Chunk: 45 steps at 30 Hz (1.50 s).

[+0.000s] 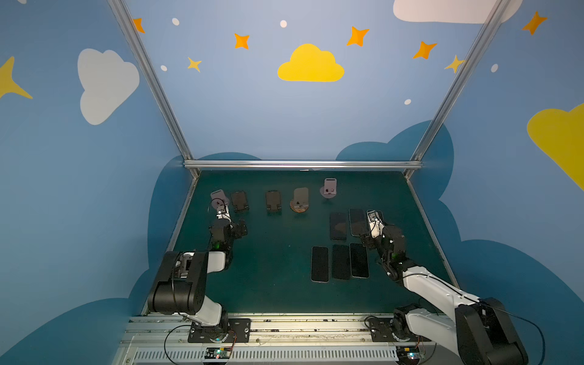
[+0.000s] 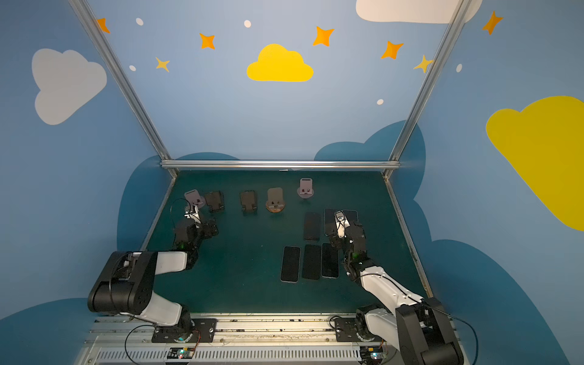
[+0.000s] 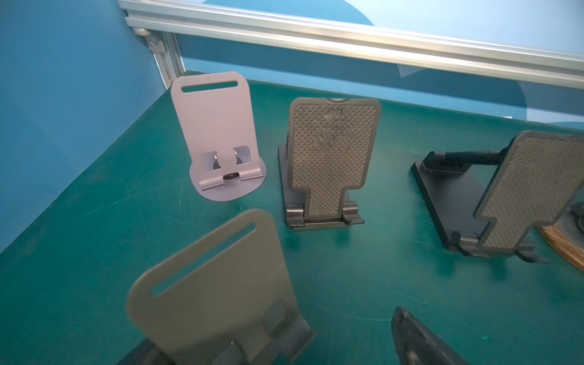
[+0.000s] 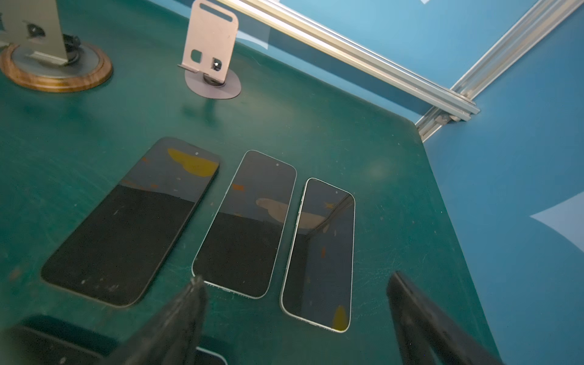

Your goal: Remove the phone from the phone stand

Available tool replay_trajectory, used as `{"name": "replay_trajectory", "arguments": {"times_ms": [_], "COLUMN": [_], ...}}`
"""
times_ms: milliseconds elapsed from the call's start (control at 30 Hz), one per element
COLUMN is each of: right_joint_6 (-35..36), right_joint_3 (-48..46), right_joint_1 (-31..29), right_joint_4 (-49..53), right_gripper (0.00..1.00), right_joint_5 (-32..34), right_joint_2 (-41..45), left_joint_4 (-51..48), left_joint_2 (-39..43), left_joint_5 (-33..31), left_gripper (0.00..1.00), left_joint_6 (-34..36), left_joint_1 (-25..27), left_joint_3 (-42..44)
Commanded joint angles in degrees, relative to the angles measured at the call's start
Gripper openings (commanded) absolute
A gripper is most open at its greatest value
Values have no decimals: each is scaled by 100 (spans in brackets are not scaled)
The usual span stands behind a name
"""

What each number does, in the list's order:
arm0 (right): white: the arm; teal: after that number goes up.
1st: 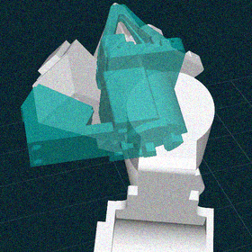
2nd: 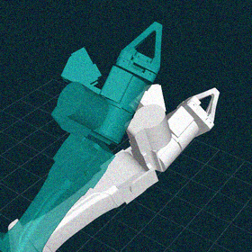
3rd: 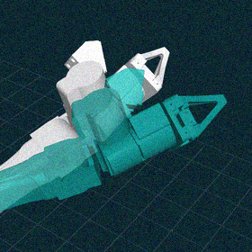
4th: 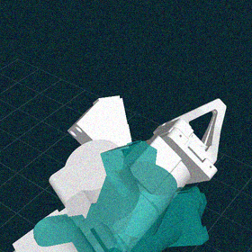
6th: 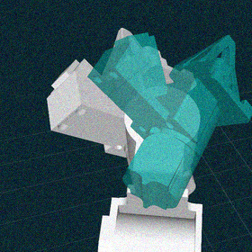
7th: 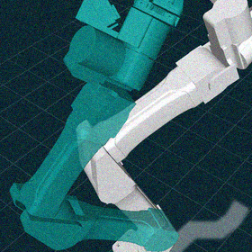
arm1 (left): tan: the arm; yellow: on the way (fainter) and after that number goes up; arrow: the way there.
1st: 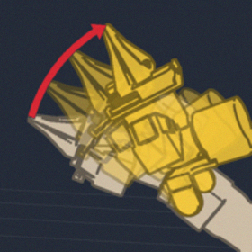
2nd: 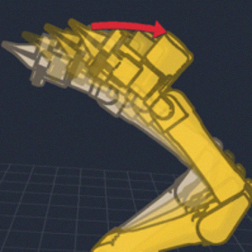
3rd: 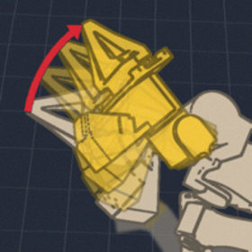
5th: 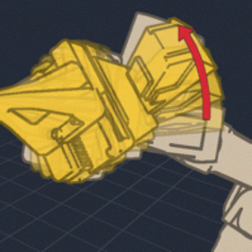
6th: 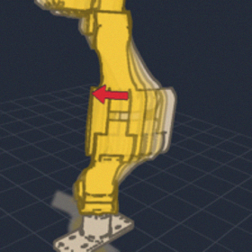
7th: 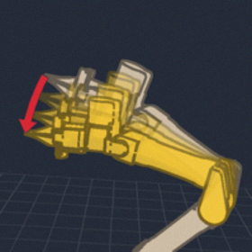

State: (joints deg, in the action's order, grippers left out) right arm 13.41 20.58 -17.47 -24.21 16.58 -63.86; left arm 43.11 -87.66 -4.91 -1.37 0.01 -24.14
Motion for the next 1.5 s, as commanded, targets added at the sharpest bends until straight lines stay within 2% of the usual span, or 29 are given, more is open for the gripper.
{"name": "replay_trajectory", "arguments": {"times_ms": [0, 33, 67, 100, 167, 200, 233, 300, 367, 400, 467, 500, 567, 1467], "right_joint_6": [-789, -687, -564, -831, -746, -748, -237, -546, -726, -785, -1177, -1445, -1488, -1596], "right_joint_3": [-54, -248, -383, -428, -617, -768, -843, -767, -515, -243, 600, 1077, 1059, 1123], "right_joint_1": [286, 443, 466, 462, 570, 583, 564, 606, 797, 884, 1096, 1309, 1579, 1620], "right_joint_4": [-49, -444, -811, -843, -1563, -2257, -3136, -3983, -3602, -2922, -905, 90, 58, 173], "right_gripper": [89, 97, 99, 99, 99, 98, 99, 98, 98, 98, 99, 99, 98, 98], "right_joint_5": [-428, -687, -721, -761, -1120, -1055, -1012, -678, -874, -922, -1056, -1347, -1937, -1983], "right_joint_2": [94, -4, -69, -66, -505, -983, -1515, -2181, -2226, -2097, -1912, -1886, -1924, -1929], "left_joint_4": [-66, -66, -66, -66, -66, -66, -66, -67, -66, -66, -66, -66, -66, -84], "left_joint_2": [47, 47, 47, 47, 47, 47, 47, 56, 47, 47, 48, 47, 47, 39], "left_joint_5": [104, 104, 104, 104, 104, 104, 104, 104, 104, 106, 104, 104, 108, 122], "left_gripper": [100, 100, 100, 100, 100, 100, 100, 100, 100, 100, 100, 100, 100, 100], "left_joint_6": [-57, -57, -56, -57, -52, -57, -57, -57, -57, -57, -56, -57, -57, -56], "left_joint_1": [-8, -4, -10, -6, -3, -5, -6, -3, -5, -3, -3, -10, -3, -16], "left_joint_3": [-7, -5, -4, -8, -7, -4, -3, -3, -6, -3, -8, -7, -10, -19]}}
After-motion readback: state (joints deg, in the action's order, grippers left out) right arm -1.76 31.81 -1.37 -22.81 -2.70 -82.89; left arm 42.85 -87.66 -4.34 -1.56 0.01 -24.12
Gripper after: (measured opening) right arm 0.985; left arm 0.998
